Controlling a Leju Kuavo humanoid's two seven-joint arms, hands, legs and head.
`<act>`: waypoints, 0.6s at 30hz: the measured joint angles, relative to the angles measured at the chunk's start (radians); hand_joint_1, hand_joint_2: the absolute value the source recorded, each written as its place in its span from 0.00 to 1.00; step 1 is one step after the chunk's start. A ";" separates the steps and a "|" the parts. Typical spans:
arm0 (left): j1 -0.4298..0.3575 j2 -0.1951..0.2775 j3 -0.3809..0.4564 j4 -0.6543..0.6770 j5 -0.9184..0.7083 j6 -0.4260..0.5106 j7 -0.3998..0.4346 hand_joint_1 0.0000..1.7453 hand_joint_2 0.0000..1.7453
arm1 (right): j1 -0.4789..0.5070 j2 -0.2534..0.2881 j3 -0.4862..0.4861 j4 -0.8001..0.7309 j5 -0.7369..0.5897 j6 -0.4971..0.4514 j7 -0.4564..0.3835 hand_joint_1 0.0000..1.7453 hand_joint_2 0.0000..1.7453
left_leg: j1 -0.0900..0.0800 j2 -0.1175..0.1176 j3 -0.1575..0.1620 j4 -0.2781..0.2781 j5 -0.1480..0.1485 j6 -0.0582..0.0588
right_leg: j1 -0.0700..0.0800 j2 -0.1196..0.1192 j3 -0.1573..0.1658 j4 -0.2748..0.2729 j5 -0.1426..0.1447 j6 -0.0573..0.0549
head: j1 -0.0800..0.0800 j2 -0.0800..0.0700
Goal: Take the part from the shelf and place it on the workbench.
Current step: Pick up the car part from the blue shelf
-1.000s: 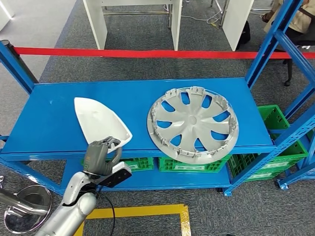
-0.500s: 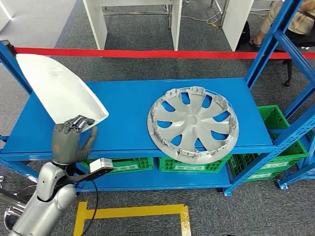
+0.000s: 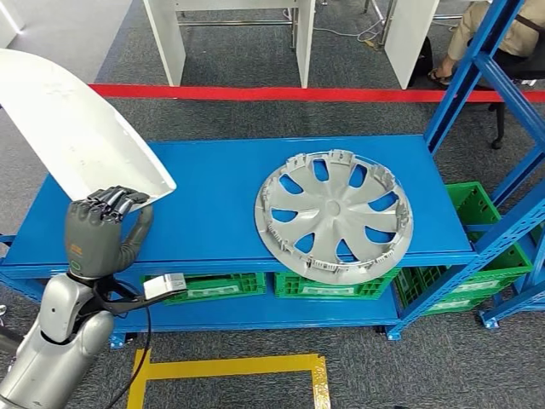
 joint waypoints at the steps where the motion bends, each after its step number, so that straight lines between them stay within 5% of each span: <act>1: 0.000 0.000 0.000 -0.001 -0.007 0.000 0.008 1.00 1.00 | 0.000 0.000 -0.001 0.000 -0.001 0.000 -0.001 0.00 0.00 | 0.000 0.000 0.000 0.000 0.000 0.000 | 0.000 0.000 0.000 0.000 0.000 0.000 | 0.000 0.000; 18: 0.000 0.003 -0.001 0.014 0.070 -0.084 0.031 1.00 1.00 | 0.000 0.000 -0.002 0.000 -0.006 0.000 -0.001 0.00 0.00 | 0.000 0.000 0.000 0.000 0.000 0.000 | 0.000 0.000 0.000 0.000 0.000 0.000 | 0.000 0.000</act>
